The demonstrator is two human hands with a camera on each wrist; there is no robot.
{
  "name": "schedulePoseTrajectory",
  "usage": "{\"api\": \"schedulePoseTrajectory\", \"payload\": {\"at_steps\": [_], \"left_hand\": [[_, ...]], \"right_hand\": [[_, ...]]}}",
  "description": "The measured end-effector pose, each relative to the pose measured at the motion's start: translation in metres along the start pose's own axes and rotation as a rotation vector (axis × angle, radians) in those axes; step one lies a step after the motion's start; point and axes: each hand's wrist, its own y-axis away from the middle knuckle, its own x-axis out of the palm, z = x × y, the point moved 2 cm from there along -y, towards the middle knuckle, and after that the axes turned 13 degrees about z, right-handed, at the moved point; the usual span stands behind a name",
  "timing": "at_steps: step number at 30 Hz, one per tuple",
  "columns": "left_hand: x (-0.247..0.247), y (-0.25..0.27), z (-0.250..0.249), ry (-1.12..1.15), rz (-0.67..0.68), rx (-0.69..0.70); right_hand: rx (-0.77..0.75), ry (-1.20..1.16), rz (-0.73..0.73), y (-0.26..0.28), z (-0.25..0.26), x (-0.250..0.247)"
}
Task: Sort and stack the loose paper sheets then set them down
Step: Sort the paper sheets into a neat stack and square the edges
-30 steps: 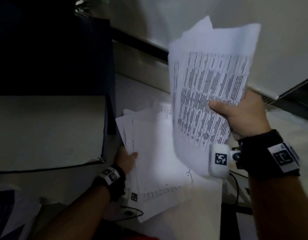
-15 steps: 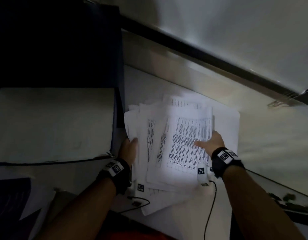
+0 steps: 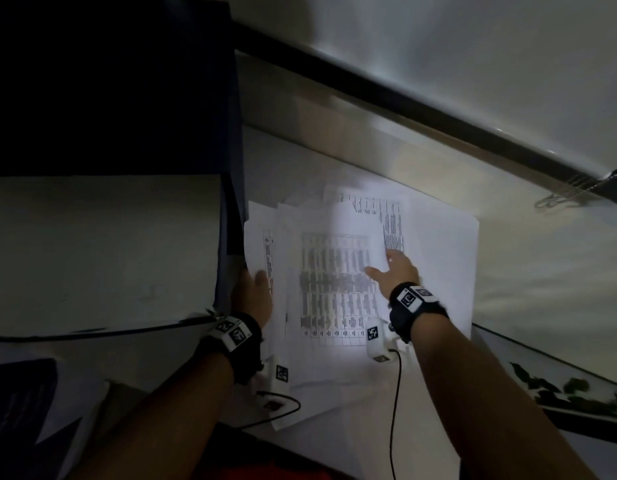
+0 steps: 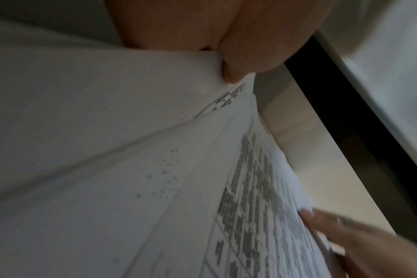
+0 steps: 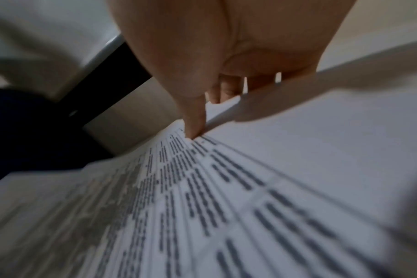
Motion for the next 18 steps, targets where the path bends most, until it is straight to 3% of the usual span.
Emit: {"api": "schedulePoseTrajectory", "payload": {"at_steps": [4,6,10,14,18], "left_hand": [[0.003,-0.001,-0.005,0.053,0.043,0.013],[0.004,-0.004,-0.004,0.058,0.056,-0.007],[0.014,0.0,-0.003,0.019,0.104,0.004],[0.01,0.006,-0.006,-0.029,0.089,-0.003],[0.008,0.012,-0.006,-0.087,0.072,0.002]], "right_hand": [[-0.083,0.126,0.086,0.003,0.012,0.015],[-0.009,0.192,0.026,0.005,0.007,0.017],[0.038,0.2,0.059,0.02,0.008,0.046],[0.151,0.228,-0.032,0.036,0.002,0.046],[0.179,0.311,0.083,0.05,-0.011,0.055]]}}
